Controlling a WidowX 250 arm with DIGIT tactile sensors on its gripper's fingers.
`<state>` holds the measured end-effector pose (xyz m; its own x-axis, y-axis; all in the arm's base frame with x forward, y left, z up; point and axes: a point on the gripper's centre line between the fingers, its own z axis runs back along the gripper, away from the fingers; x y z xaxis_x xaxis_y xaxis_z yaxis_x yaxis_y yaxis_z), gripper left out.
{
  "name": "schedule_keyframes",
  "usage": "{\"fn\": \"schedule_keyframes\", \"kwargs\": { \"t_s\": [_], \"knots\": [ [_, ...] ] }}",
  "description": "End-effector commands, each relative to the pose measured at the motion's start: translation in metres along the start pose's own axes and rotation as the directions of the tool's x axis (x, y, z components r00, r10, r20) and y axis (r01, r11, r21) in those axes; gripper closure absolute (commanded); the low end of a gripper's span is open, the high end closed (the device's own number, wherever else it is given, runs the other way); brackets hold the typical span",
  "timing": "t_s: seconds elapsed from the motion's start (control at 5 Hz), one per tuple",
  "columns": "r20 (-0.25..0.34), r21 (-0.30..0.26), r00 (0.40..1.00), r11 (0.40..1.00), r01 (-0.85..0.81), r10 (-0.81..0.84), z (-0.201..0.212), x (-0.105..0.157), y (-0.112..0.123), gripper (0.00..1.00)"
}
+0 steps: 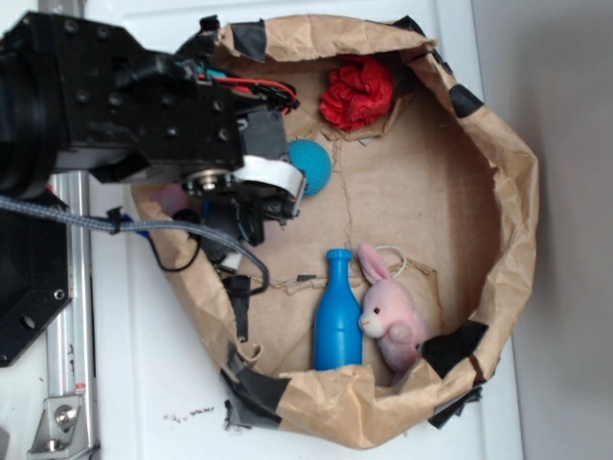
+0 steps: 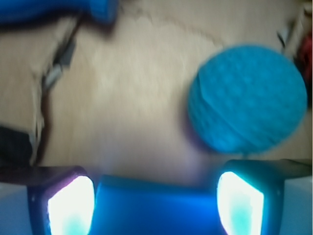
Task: Grab the blue block.
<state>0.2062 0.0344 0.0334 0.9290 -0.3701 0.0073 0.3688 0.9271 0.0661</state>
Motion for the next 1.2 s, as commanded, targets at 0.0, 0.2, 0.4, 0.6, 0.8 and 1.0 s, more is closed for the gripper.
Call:
{"fn": "schedule_keyframes", "kwargs": {
  "t_s": [0.0,0.2,0.4,0.6,0.8,1.0],
  "knots": [
    [-0.074,0.006,0.987,0.99,-0.141,0.141,0.007,-0.006,0.012,0.0],
    [-0.098,0.01,0.985,0.99,-0.14,0.14,0.005,-0.008,0.01,0.0],
    [-0.102,0.013,0.986,0.991,-0.131,0.131,0.004,-0.009,0.009,0.0],
    [-0.112,0.007,0.984,0.99,-0.141,0.141,0.005,-0.01,0.008,0.0],
    [-0.107,0.059,0.94,0.945,-0.32,0.325,0.006,-0.01,0.016,0.0],
    [-0.011,-0.007,0.849,0.849,-0.528,0.528,0.015,0.003,0.022,0.0]
  ]
}}
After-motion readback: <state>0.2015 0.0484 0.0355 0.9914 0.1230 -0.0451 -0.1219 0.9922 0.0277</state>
